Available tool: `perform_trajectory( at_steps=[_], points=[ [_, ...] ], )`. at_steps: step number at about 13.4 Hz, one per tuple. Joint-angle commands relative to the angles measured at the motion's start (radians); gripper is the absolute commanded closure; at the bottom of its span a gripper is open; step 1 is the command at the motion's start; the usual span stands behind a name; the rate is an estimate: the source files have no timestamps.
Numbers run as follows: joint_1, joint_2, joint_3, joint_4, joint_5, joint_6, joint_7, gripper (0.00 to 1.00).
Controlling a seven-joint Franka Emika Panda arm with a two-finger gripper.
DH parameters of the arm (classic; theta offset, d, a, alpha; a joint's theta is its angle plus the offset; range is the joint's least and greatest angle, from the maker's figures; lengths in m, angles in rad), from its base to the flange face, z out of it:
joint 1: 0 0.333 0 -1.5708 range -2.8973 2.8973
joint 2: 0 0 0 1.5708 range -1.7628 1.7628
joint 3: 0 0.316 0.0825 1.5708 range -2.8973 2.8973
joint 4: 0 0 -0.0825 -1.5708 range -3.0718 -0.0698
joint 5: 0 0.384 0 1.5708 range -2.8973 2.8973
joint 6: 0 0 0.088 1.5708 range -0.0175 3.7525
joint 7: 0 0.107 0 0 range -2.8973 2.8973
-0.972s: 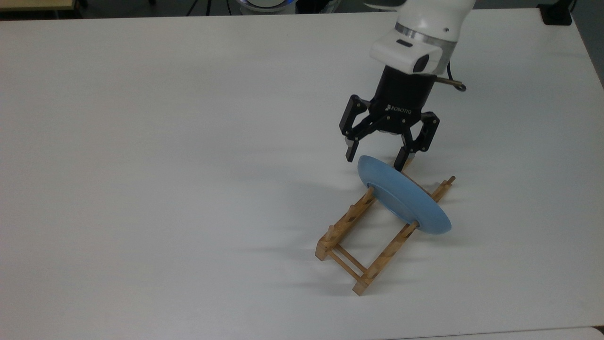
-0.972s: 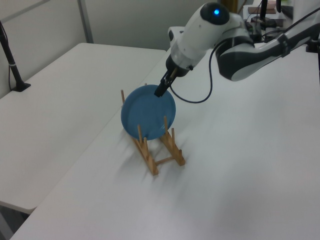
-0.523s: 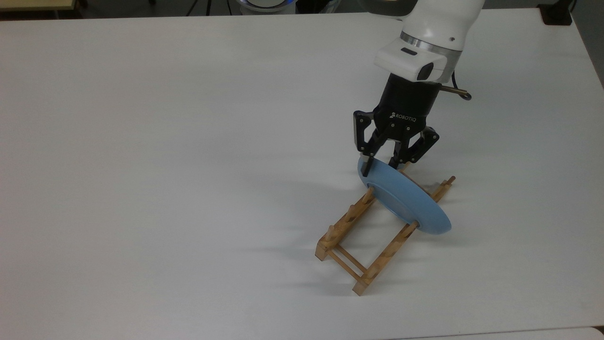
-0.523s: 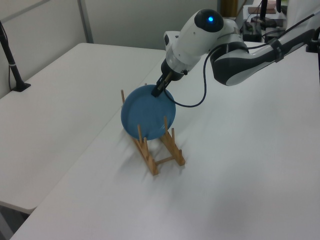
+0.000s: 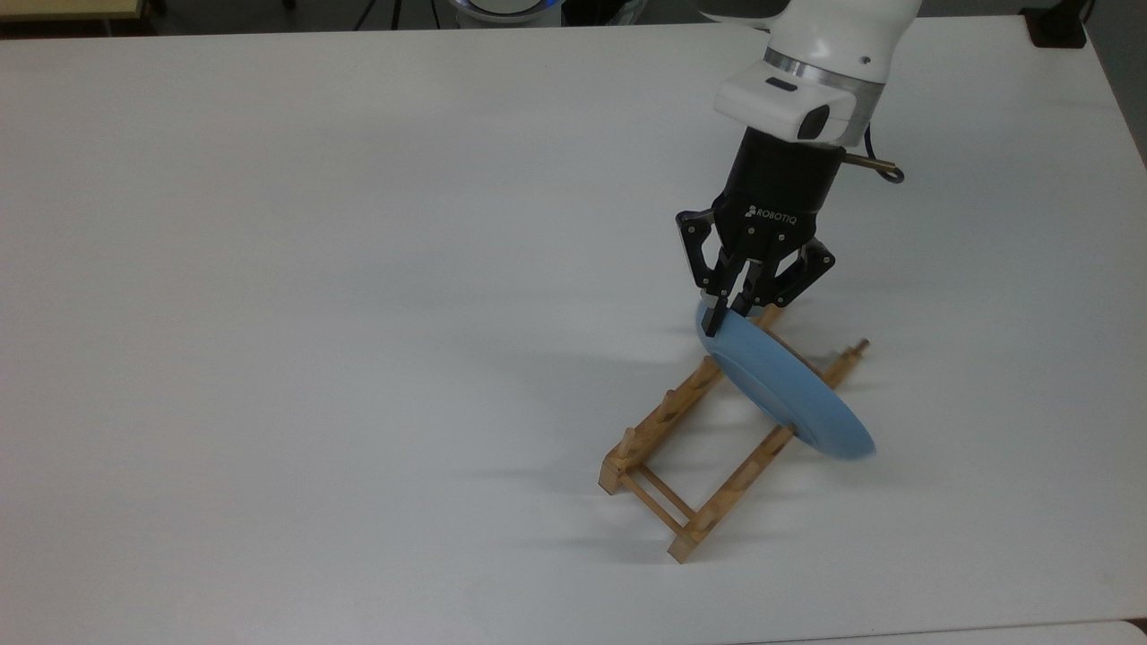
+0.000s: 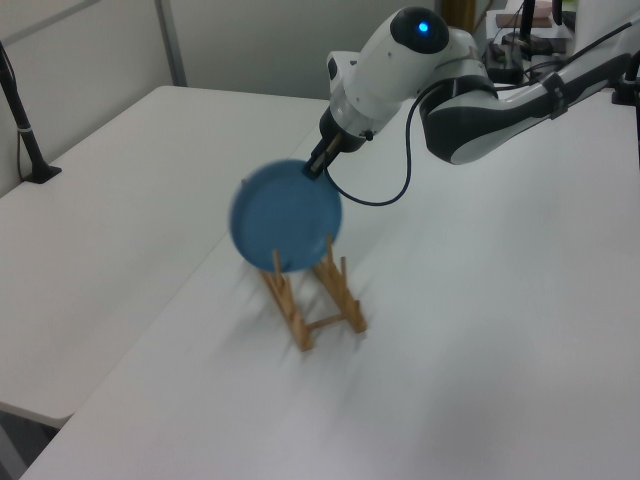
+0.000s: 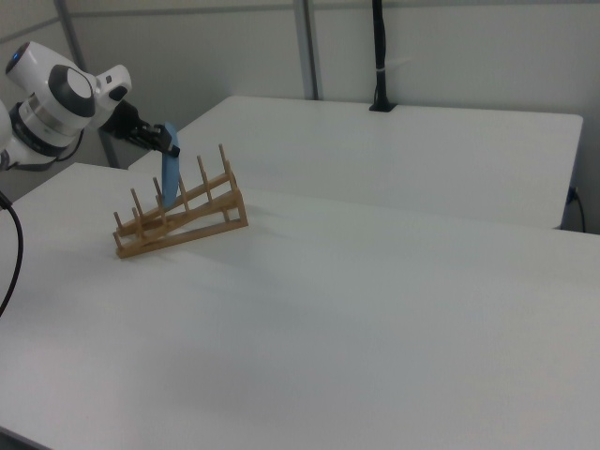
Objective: Pick plate from plate rack
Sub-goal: 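Close the gripper on the blue plate's rim, then lift the blue plate up out of the wooden rack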
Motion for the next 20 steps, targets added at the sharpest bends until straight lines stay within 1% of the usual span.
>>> perform_trajectory(
  at_steps=[1,7,9,10,11,12,14,15,16,18,20],
  points=[
    [0.012,-0.037,-0.012,-0.007,-0.021,0.002,0.022,0.95],
    [0.000,-0.109,-0.011,-0.017,-0.006,-0.010,0.018,0.95],
    [-0.017,-0.145,-0.011,-0.046,0.011,-0.045,-0.007,0.98],
    [-0.029,-0.168,-0.009,-0.058,0.041,-0.073,-0.034,0.98],
    [-0.045,-0.187,-0.009,-0.069,0.096,-0.103,-0.086,0.98],
    [-0.063,-0.207,-0.011,-0.070,0.168,-0.139,-0.164,0.99],
    [-0.112,-0.239,-0.011,-0.066,0.320,-0.243,-0.371,1.00],
    [-0.137,-0.254,-0.018,-0.064,0.388,-0.298,-0.474,1.00],
    [-0.161,-0.270,-0.021,-0.066,0.440,-0.350,-0.571,1.00],
    [-0.218,-0.284,-0.026,-0.064,0.506,-0.459,-0.742,1.00],
    [-0.270,-0.296,-0.029,-0.066,0.546,-0.556,-0.894,1.00]
  ],
)
